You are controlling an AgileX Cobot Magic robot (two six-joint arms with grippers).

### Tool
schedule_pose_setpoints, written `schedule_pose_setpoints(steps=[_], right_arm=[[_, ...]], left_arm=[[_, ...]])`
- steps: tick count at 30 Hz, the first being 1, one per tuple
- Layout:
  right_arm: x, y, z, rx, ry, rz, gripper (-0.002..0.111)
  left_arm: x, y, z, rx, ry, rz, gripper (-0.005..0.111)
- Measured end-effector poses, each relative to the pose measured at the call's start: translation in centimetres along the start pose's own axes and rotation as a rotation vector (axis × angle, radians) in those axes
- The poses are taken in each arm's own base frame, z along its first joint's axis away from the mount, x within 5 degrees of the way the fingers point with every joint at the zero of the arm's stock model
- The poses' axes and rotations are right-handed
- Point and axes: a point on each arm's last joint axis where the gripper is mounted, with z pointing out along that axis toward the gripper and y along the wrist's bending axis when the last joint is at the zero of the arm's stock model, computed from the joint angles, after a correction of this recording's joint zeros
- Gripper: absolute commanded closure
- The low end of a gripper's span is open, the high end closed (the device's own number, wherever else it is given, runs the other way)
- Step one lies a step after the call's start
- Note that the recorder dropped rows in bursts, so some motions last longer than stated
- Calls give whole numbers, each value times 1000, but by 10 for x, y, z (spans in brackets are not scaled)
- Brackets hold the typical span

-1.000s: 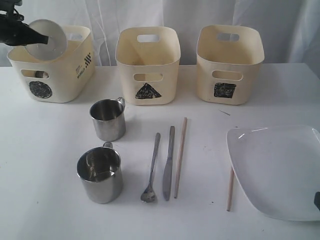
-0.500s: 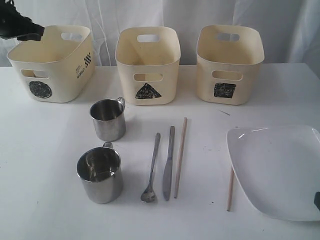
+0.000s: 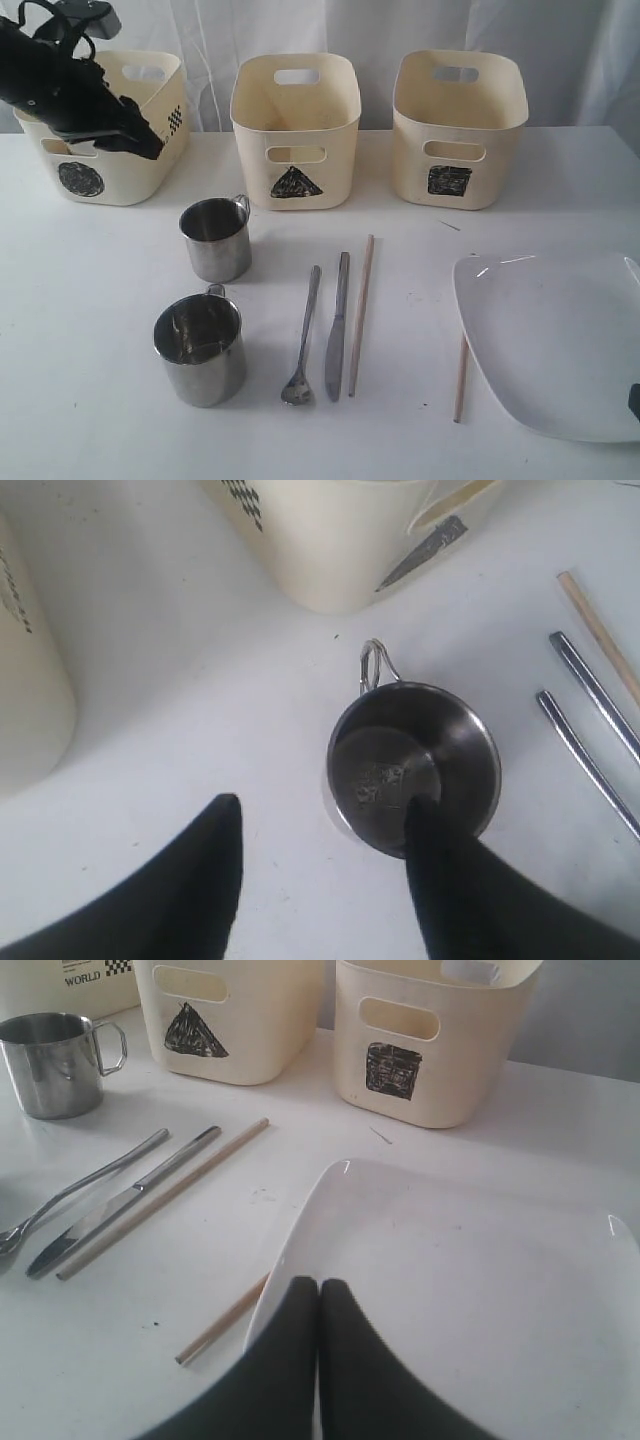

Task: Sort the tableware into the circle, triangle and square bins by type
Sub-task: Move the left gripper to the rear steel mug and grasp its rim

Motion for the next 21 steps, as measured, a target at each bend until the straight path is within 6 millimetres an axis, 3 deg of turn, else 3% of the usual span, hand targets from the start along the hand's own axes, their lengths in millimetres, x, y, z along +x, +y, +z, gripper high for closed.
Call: schedule_pose_setpoints(steps=[12,21], right_arm=[[0,0,0,0,0,0,108],[0,0,0,0,0,0,108]], left_arm=[[19,8,42,65,101,-58,47],[24,11,57,90,114,-93,47]])
